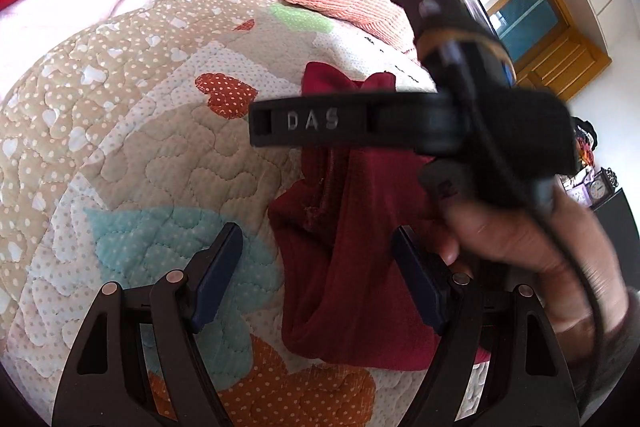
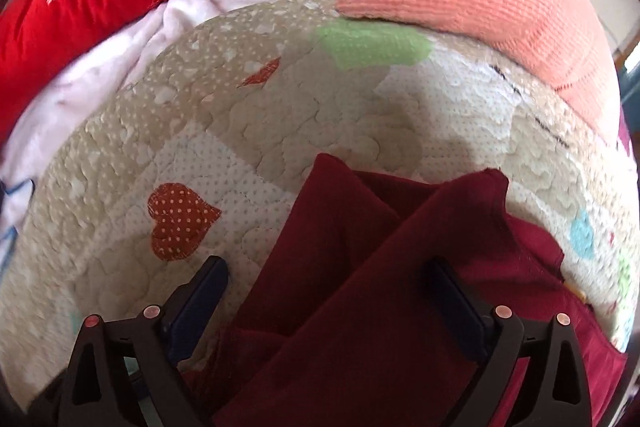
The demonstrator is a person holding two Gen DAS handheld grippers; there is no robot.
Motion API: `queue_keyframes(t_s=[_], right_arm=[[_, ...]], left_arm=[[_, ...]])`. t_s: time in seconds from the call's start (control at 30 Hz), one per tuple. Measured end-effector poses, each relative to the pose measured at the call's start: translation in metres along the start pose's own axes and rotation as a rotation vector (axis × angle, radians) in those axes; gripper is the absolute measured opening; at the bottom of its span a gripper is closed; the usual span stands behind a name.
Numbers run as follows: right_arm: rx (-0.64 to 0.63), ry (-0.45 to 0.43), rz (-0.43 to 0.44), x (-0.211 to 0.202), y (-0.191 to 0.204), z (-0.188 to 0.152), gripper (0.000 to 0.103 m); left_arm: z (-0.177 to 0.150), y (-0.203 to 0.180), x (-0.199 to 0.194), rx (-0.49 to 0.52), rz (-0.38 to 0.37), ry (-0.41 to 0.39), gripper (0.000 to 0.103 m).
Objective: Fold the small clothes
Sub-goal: 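Grasp the folded sweater with both grippers and fold it in half again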
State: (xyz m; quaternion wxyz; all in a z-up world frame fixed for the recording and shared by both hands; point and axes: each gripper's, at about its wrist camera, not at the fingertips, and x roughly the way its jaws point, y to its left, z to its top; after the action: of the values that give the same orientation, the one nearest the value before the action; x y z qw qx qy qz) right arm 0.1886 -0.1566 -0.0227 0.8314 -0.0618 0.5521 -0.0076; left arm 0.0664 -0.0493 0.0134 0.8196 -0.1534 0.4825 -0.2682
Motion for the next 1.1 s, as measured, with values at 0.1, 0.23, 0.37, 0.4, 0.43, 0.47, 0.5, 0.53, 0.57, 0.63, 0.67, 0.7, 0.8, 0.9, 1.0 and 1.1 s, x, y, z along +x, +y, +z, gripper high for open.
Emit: queue_keyframes(t_s=[0.1,0.23,0.37,0.4,0.43,0.47,0.5,0.53,0.57,0.63,0.67,0.7,0.8,0.9,1.0,1.1], right_arm=[[0.015,-0.060,-0.008,-0.011,-0.012,-0.010,0.072],[0.120,-0.110,0.133,-0.033,-0.042,-0.020,0.030],[0.254,-0.201,0.298,-0.063,-0.070,-0.036,0.023],[0.270,-0.219,0.321,-0.071,-0.075,-0.040,0.022],[0.286,-0.242,0.344,-0.081,-0.081,-0.046,0.020],[0.299,-0.261,0.360,-0.090,-0.086,-0.051,0.020],[0.308,-0.277,0.372,-0.100,-0.092,-0.055,0.019],[0.315,-0.302,0.379,-0.114,-0.101,-0.062,0.019],[0.316,-0.319,0.377,-0.126,-0.106,-0.069,0.019],[0.320,-0.349,0.375,-0.147,-0.118,-0.082,0.019],[0.324,-0.365,0.373,-0.157,-0.126,-0.092,0.018],[0.328,-0.379,0.367,-0.167,-0.135,-0.102,0.018],[0.354,-0.412,0.342,-0.189,-0.162,-0.127,0.018],[0.401,-0.429,0.303,-0.201,-0.194,-0.159,0.018],[0.471,-0.411,0.265,-0.196,-0.225,-0.191,0.017],[0.544,-0.375,0.215,-0.178,-0.251,-0.219,0.017]], left_arm=[[0.001,0.000,0.002,0.008,0.004,-0.002,0.078],[0.000,-0.005,0.005,0.019,-0.002,-0.013,0.080],[-0.002,-0.011,0.004,0.027,-0.084,-0.027,0.071],[-0.002,-0.015,0.003,0.031,-0.132,-0.027,0.053],[-0.002,-0.021,0.001,0.046,-0.157,-0.022,0.046],[-0.003,-0.028,0.000,0.068,-0.160,-0.028,0.041],[-0.006,-0.037,-0.005,0.102,-0.156,-0.045,0.035],[-0.009,-0.047,-0.009,0.133,-0.160,-0.058,0.032],[-0.013,-0.058,-0.015,0.158,-0.177,-0.063,0.029],[-0.019,-0.079,-0.022,0.199,-0.208,-0.069,0.028],[-0.023,-0.091,-0.025,0.225,-0.212,-0.072,0.027],[-0.027,-0.105,-0.027,0.256,-0.219,-0.070,0.027],[-0.038,-0.144,-0.027,0.318,-0.258,-0.053,0.027],[-0.054,-0.183,-0.018,0.395,-0.276,-0.026,0.027],[-0.074,-0.218,0.005,0.478,-0.266,0.018,0.027],[-0.092,-0.241,0.033,0.529,-0.247,0.064,0.027]])
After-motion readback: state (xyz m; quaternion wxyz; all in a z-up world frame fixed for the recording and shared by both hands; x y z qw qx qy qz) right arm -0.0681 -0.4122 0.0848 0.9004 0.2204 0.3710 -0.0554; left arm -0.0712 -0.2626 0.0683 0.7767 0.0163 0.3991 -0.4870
